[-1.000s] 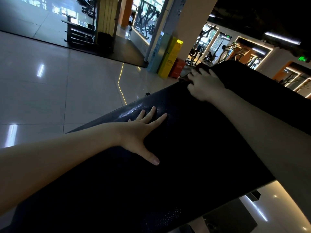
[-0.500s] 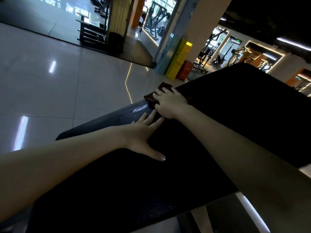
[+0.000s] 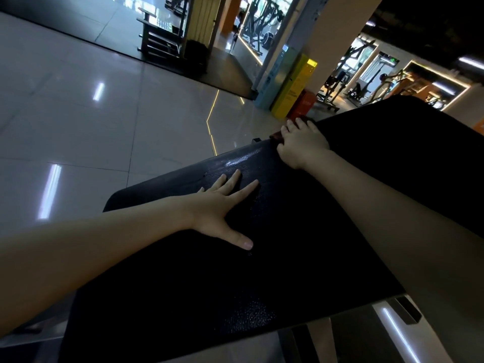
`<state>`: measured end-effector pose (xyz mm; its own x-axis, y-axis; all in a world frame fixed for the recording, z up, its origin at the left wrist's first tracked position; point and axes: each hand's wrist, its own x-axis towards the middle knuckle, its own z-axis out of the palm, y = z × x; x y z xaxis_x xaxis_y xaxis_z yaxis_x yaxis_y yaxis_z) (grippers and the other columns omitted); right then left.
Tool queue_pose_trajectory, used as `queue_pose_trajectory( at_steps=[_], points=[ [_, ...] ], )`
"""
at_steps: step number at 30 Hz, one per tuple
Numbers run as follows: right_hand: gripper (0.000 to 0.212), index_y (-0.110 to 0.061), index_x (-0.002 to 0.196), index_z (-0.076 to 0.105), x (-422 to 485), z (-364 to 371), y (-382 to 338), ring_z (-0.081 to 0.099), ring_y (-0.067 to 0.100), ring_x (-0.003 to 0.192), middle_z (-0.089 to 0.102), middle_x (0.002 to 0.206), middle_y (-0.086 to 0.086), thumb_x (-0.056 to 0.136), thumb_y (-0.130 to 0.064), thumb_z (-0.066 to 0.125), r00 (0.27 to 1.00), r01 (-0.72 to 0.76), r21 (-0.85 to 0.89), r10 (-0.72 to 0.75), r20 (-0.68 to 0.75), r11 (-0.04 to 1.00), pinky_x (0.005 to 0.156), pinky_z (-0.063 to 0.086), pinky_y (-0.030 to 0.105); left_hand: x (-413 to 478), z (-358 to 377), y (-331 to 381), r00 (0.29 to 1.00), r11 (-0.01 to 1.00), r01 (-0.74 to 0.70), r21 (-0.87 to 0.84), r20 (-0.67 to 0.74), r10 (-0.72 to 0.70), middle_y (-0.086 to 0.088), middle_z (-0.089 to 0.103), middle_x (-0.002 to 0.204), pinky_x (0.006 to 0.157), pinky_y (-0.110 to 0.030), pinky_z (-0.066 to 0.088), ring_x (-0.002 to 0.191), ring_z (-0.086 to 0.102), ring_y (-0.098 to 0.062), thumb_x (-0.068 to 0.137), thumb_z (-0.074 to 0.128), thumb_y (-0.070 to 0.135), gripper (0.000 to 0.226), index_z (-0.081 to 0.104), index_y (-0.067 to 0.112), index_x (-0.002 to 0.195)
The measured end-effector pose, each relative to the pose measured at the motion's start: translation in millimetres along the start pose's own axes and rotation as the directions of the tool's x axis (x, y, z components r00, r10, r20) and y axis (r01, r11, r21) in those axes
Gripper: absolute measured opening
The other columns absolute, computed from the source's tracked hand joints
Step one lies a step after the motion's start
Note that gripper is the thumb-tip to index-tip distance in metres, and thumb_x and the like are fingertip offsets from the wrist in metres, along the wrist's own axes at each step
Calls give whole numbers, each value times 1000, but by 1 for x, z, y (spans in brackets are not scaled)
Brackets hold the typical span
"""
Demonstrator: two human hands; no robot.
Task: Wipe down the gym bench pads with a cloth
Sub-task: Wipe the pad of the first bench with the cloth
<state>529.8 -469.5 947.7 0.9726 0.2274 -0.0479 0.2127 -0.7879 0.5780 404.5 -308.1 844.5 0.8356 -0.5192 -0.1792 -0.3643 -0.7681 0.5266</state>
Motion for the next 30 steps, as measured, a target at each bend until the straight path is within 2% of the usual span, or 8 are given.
queue_pose_trajectory(
  at_steps=[5,8,11,15,20,25,30],
  points=[
    [58,-10,154,13,-4,1,-31,2,22,149,6,162,7,103,-34,21,994,103,109,-105,14,989,120,1,34,-4,3,3,998,999,31,-21,-51,-32,2,-35,154,116,-59,0,143,-27,-22,69,65,71,121,-22,40,147],
    [58,-10,154,13,-5,5,-56,2,23,149,5,162,8,102,-34,22,986,162,122,-164,11,979,120,0,36,-10,16,2,977,977,200,-75,-64,-205,-2,-34,155,118,-55,2,145,-23,-25,64,59,80,132,-25,24,149],
    [60,-9,154,12,-9,8,-88,2,24,149,5,162,9,101,-34,23,974,224,129,-227,10,966,120,0,37,-17,23,-3,957,954,283,-100,-28,-287,-5,-35,154,117,-58,3,145,-23,-31,64,55,83,130,-27,27,148],
    [61,-10,155,10,-22,14,-149,-3,24,149,0,163,8,101,-35,24,941,328,139,-337,41,934,120,-3,38,-29,21,-23,937,924,349,-157,64,-343,-8,-36,153,116,-56,5,141,-27,-37,63,65,76,132,-25,29,149],
    [59,-11,155,7,-25,19,-170,-5,21,149,-3,163,5,102,-34,22,929,363,117,-369,31,924,120,-5,37,-39,29,-38,937,912,347,-219,107,-332,-3,-41,150,116,-57,2,138,-33,-37,63,68,72,130,-24,36,148],
    [59,-13,155,7,-23,18,-154,-3,17,149,-2,163,2,102,-32,25,913,403,64,-406,30,913,120,-2,36,-41,28,-40,937,913,348,-211,97,-335,-2,-38,152,116,-59,4,141,-28,-35,58,68,74,132,-25,41,146],
    [57,-17,155,7,-19,9,-123,-3,15,149,-2,163,-1,103,-31,23,916,402,-52,-400,39,914,119,-2,38,-46,31,-55,953,933,301,-199,41,-299,4,-35,154,118,-56,5,143,-26,-27,59,70,74,132,-23,41,146]
  ],
)
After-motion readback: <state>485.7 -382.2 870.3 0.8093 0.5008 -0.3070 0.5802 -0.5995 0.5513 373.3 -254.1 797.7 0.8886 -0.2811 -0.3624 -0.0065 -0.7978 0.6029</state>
